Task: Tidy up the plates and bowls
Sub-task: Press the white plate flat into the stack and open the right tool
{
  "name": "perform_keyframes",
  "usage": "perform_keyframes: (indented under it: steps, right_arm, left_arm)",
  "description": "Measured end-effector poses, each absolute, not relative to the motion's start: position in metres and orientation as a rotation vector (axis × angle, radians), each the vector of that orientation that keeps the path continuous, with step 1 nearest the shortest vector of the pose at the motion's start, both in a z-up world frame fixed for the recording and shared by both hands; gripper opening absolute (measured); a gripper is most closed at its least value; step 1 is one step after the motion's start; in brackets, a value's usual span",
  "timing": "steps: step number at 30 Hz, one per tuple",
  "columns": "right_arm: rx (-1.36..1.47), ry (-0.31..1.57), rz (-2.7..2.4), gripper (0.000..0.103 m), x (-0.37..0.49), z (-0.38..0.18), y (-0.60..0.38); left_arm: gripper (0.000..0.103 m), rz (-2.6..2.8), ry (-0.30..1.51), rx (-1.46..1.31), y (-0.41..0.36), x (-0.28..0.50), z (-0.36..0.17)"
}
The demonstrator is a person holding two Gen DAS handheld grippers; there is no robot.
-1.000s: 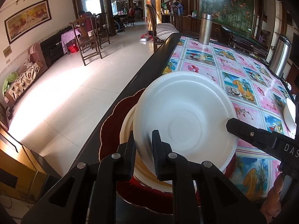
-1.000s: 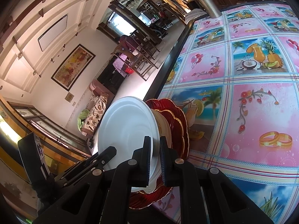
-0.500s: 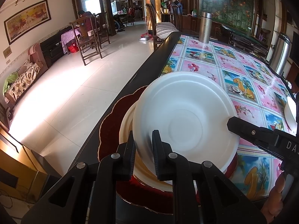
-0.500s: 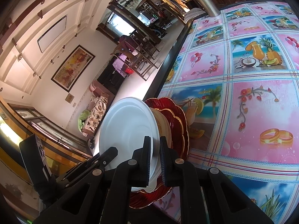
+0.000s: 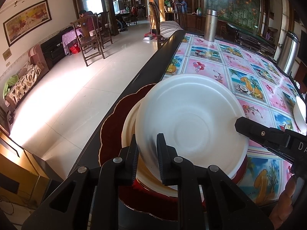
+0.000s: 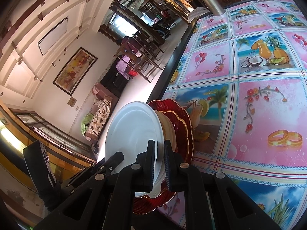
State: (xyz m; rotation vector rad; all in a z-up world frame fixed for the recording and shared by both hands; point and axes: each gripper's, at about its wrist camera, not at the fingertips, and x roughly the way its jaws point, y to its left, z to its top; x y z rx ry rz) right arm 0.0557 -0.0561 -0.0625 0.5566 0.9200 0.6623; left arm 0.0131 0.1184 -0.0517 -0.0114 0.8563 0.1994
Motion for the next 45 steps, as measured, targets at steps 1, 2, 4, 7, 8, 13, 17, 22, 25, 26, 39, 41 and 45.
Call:
perform_keyframes:
  steps: [1, 2, 4, 7, 8, 13, 17, 22, 25, 26, 39, 41, 45]
  right_arm:
    - [0.557, 0.920, 0.662, 0.012, 0.056, -0.062, -0.056]
    - [0.557, 0.920, 0.662, 0.012, 0.056, -0.062, -0.055]
    - [0.558, 0.919, 0.662, 0.012, 0.056, -0.063, -0.056]
    - [0.559, 0.920, 0.663, 0.012, 0.056, -0.063, -0.055]
    - [0.559, 0.919, 0.662, 0.012, 0.056, -0.063, -0.055]
    - [0.557, 0.918, 0.659, 0.012, 0.056, -0.063, -0.055]
    - [0.556, 0.915, 0.654, 0.012, 0.055, -0.063, -0.055]
    - [0.552, 0.912, 0.653, 0.012, 0.055, -0.065, -0.055]
    - [0.553, 0.910, 0.652, 0.012, 0.055, -0.066, -0.056]
    - [0.551, 0.910, 0.650, 0.012, 0.055, -0.066, -0.056]
    - [0.557, 0.914, 0.640, 0.012, 0.056, -0.072, -0.057]
    - [0.560, 0.917, 0.639, 0.012, 0.056, -0.073, -0.058]
    - [0.558, 0.918, 0.640, 0.012, 0.057, -0.072, -0.057]
  left_arm:
    - [0.016, 0.199, 0.857, -0.011, 0.118, 0.013, -0.052]
    - [0.016, 0.200, 0.856, -0.010, 0.118, 0.013, -0.052]
    - [0.016, 0.201, 0.856, -0.008, 0.118, 0.013, -0.053]
    - [0.016, 0.198, 0.860, -0.010, 0.120, 0.014, -0.054]
    - [0.016, 0.196, 0.861, -0.011, 0.120, 0.014, -0.054]
    - [0.016, 0.193, 0.861, -0.010, 0.120, 0.014, -0.054]
    - [0.016, 0.191, 0.863, -0.002, 0.119, 0.015, -0.054]
    - [0.017, 0.191, 0.861, 0.015, 0.117, 0.015, -0.054]
    - [0.017, 0.195, 0.853, 0.036, 0.114, 0.014, -0.053]
    - [0.017, 0.197, 0.849, 0.044, 0.113, 0.014, -0.052]
    - [0.019, 0.244, 0.797, 0.127, 0.108, 0.009, -0.039]
    - [0.019, 0.250, 0.787, 0.127, 0.109, 0.008, -0.037]
    - [0.020, 0.260, 0.771, 0.133, 0.109, 0.006, -0.032]
